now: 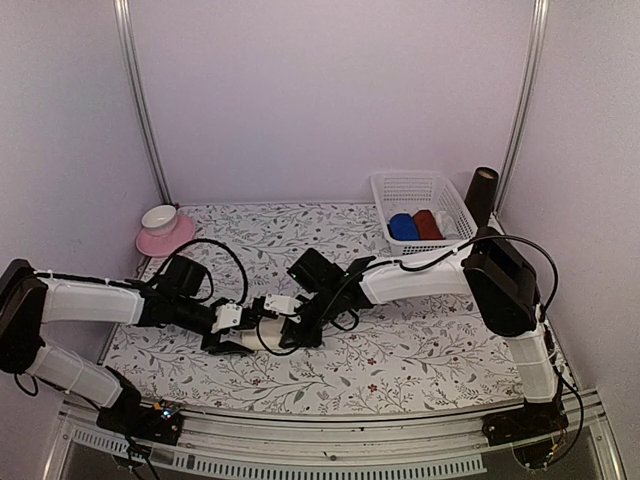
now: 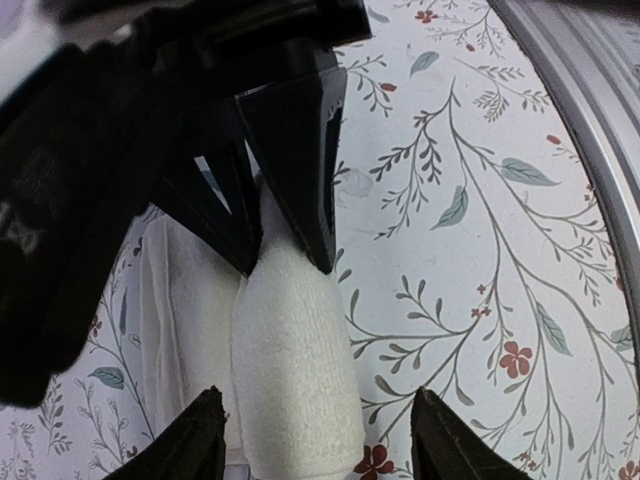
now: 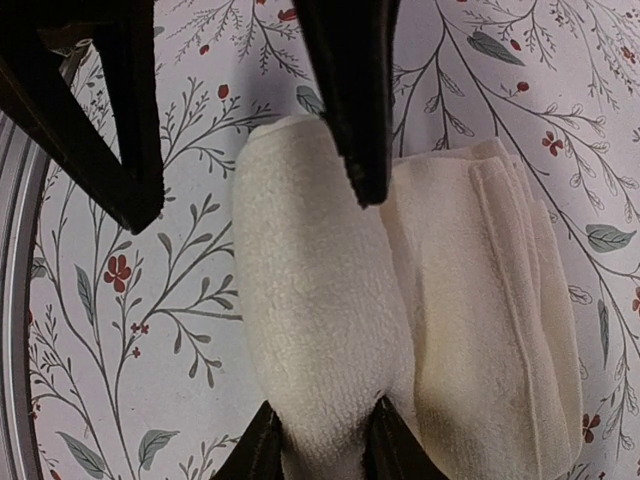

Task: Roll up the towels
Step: Roll the towel at the center of the board, then pick up the towel from the center of the board, then pass from the left arm to the right

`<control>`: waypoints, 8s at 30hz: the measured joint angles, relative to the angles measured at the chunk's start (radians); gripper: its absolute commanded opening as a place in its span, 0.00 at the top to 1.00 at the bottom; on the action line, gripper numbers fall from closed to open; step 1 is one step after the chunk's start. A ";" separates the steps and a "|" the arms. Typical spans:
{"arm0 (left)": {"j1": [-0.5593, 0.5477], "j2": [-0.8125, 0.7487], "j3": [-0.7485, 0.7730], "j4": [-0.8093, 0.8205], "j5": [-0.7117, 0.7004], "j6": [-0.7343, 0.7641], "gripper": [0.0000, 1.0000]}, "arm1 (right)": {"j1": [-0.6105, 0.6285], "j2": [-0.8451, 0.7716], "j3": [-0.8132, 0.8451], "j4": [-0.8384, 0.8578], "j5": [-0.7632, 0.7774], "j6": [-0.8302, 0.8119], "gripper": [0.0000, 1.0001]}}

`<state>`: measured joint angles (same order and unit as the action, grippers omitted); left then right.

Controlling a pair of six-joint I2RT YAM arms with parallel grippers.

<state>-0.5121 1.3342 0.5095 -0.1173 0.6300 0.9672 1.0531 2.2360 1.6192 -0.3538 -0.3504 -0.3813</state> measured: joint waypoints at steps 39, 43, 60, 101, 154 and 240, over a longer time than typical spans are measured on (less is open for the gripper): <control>-0.041 0.142 0.044 0.061 -0.102 -0.092 0.98 | -0.007 -0.046 -0.104 0.083 0.064 0.001 0.37; -0.012 0.179 0.076 0.002 -0.053 -0.109 0.98 | -0.010 -0.132 -0.216 0.105 0.113 -0.001 0.33; 0.135 0.488 0.373 -0.360 0.234 -0.150 1.00 | 0.015 -0.411 -0.587 0.477 0.110 -0.134 0.29; 0.229 0.548 0.560 -0.646 0.231 -0.142 0.03 | 0.049 -0.074 -0.268 0.467 0.235 -0.227 0.73; 0.187 0.732 0.808 -0.698 0.131 -0.276 0.15 | -0.092 0.106 0.145 0.011 -0.107 -0.536 0.70; 0.142 0.545 0.374 1.622 0.900 -2.241 1.00 | -0.108 -0.202 -0.583 1.685 -0.206 0.899 0.36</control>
<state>-0.3706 1.8793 0.8833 1.5047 1.5295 -1.2736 0.9451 2.0342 1.0367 1.3312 -0.5560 0.5175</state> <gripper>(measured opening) 0.220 0.672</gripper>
